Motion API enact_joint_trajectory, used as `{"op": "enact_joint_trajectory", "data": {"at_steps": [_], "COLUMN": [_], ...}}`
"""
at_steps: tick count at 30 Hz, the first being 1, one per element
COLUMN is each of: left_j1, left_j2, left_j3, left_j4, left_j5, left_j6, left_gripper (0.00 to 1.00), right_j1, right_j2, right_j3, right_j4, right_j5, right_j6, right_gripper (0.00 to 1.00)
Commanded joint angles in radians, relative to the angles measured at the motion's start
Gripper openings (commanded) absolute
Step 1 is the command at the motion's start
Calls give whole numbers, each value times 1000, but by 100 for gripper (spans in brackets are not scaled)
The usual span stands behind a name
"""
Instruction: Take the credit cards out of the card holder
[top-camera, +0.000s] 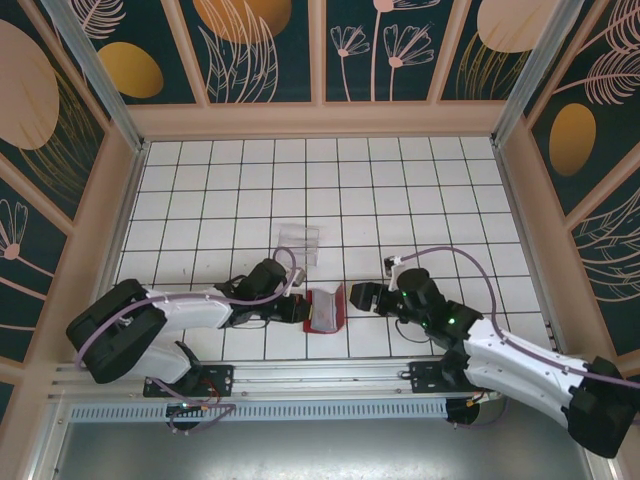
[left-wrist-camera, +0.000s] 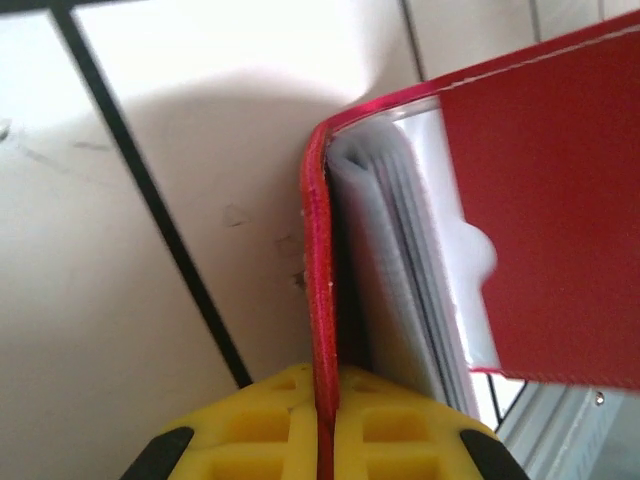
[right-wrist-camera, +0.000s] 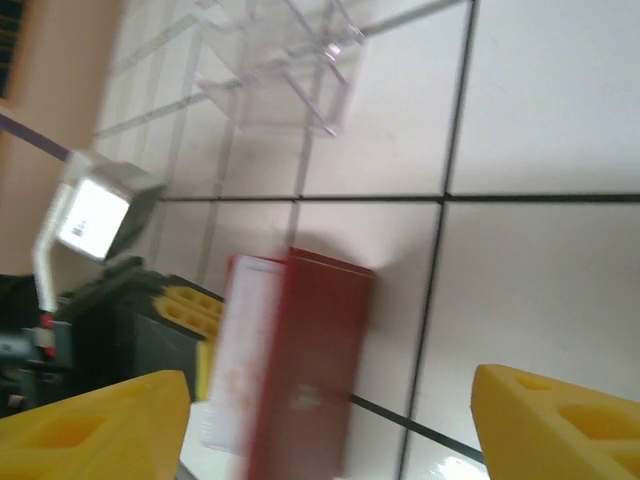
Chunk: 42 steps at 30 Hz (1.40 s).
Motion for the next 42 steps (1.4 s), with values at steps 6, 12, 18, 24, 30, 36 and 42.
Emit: {"op": "enact_joint_trajectory", "data": {"at_steps": [6,12,18,24,30,36,42], "left_j1": [9,11,16,21,27,30,29], "left_j2": [87,31,23,25,30,1,-107], "left_j3": [-5,3,2,7,16,50,107], "left_j4": [86,34,31,30,21,-66,-228], "left_j5": [-35,-68,-77,-86,-92,-155,-261], "left_j6": [-42,-33,-39,-41,-40,-28,2], "left_gripper": [0,0,0,0,0,18,34], "right_j1": [-7,-5,0,36,41,41,42], "right_j2": [202,277,385,513,558,550,548], "right_j3": [130,252,384,438,439,443,454], "right_j4": [-69,-133,-228,-280,-319,-313,-322], "right_j5": [-48,-41,-85,-94,-88,-87,-78], "right_j6": [-49,-74,-83,-87,-100,-98,-97], "right_gripper": [69,69,74,73,52,16,4]}}
